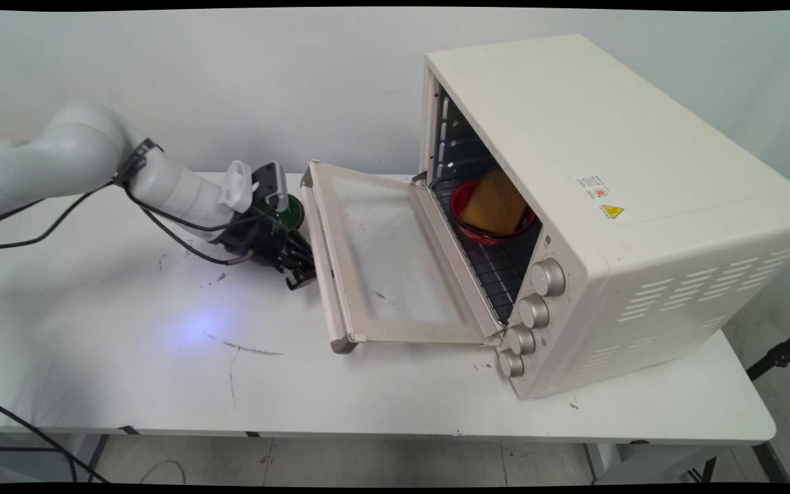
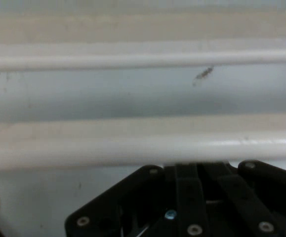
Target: Close the oven
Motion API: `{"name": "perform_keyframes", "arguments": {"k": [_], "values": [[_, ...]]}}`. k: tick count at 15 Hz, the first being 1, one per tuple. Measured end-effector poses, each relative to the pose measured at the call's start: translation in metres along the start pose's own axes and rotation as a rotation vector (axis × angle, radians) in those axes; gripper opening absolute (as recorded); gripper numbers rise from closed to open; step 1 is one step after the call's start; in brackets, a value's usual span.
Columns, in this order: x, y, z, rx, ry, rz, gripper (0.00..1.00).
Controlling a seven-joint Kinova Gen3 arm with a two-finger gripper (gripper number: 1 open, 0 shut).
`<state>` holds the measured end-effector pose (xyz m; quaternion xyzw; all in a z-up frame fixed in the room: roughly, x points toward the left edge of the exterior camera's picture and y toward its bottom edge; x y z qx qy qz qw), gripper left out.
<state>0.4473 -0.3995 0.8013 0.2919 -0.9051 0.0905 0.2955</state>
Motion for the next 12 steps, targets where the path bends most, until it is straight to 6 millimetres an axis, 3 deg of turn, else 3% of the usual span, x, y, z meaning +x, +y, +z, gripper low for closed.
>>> {"name": "perform_keyframes", "arguments": {"k": [5,12], "values": [[0.011,0.001,0.018,0.011,0.022,-0.019,0.00],[0.028,0.000,0.022,0.020,0.067,-0.036,0.00]]}}
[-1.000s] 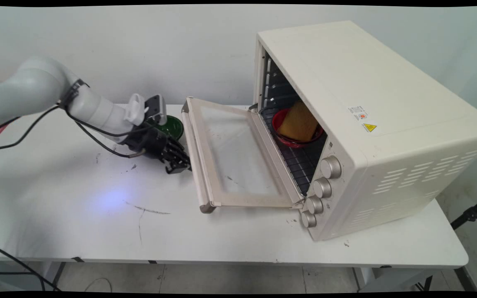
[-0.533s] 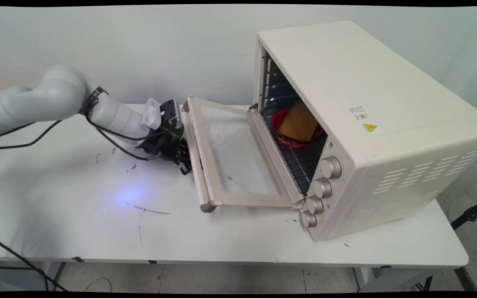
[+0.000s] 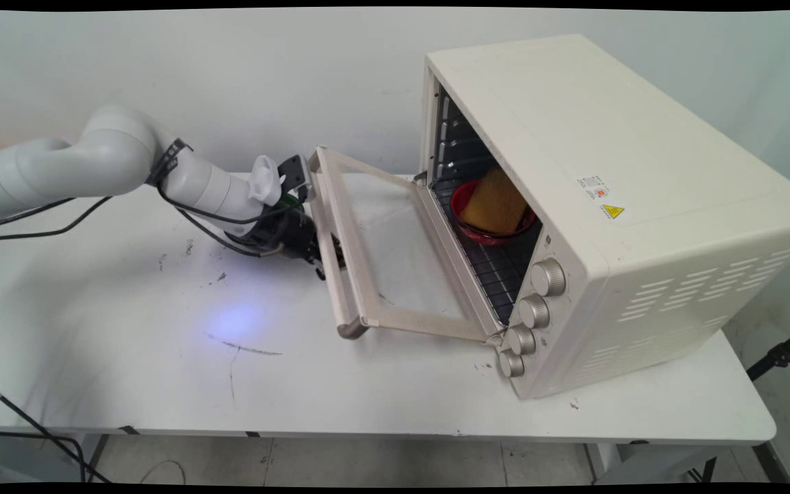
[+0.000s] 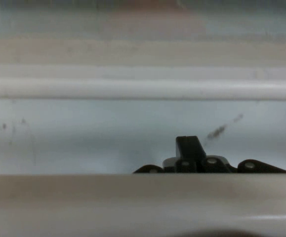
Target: Close the oven
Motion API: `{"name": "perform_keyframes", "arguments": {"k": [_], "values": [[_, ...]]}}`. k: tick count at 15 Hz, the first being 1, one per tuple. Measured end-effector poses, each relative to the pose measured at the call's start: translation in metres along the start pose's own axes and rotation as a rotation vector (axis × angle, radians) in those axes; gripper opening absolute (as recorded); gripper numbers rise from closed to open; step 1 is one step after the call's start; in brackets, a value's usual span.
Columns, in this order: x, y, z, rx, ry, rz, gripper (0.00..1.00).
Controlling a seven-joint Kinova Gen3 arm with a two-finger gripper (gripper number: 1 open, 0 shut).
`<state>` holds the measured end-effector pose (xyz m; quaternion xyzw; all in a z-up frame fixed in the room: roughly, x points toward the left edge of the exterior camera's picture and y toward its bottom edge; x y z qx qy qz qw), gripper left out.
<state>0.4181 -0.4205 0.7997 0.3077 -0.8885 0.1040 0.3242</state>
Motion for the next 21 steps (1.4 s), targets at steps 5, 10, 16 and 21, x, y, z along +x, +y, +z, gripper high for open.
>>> {"name": "perform_keyframes", "arguments": {"k": [5,10,16,21], "values": [[0.018,0.000,-0.004,0.001,0.047,-0.004,0.00],[0.041,0.000,-0.012,-0.002,0.103,-0.004,0.00],[0.074,0.001,-0.027,-0.012,0.174,-0.003,0.00],[0.099,0.000,-0.045,-0.019,0.228,-0.001,0.00]]}}
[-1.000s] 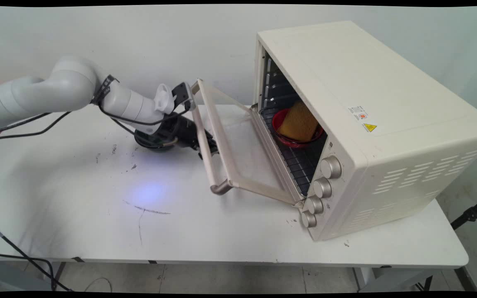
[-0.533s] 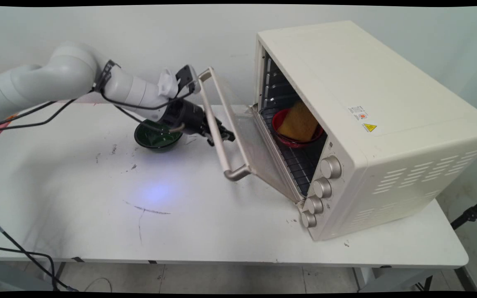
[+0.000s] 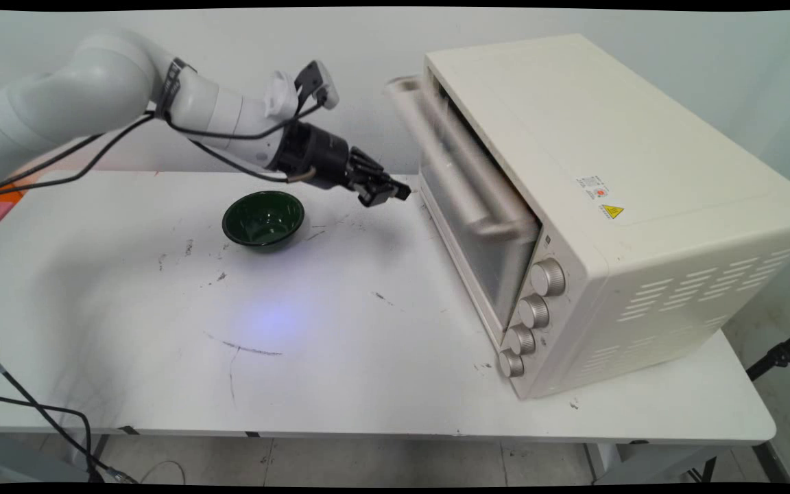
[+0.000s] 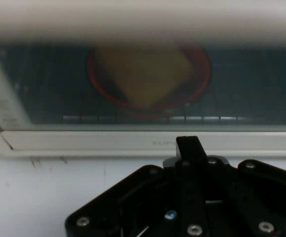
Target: Close the oven
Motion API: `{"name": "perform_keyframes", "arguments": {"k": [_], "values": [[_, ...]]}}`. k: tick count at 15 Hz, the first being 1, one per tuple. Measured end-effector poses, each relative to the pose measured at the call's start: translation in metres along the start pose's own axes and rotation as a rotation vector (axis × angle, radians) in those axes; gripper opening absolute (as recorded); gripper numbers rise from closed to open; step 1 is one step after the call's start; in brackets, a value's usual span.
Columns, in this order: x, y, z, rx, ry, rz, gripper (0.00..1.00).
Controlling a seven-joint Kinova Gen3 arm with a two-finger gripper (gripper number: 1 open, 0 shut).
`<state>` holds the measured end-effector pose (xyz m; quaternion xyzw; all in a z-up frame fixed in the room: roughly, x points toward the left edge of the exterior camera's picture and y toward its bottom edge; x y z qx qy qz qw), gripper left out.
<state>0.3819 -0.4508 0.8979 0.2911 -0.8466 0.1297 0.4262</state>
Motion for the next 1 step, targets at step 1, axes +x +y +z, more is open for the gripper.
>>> {"name": "perform_keyframes", "arguments": {"k": [1], "values": [[0.0048,-0.0005,-0.0039,-0.001,0.008,0.002,0.00]]}}
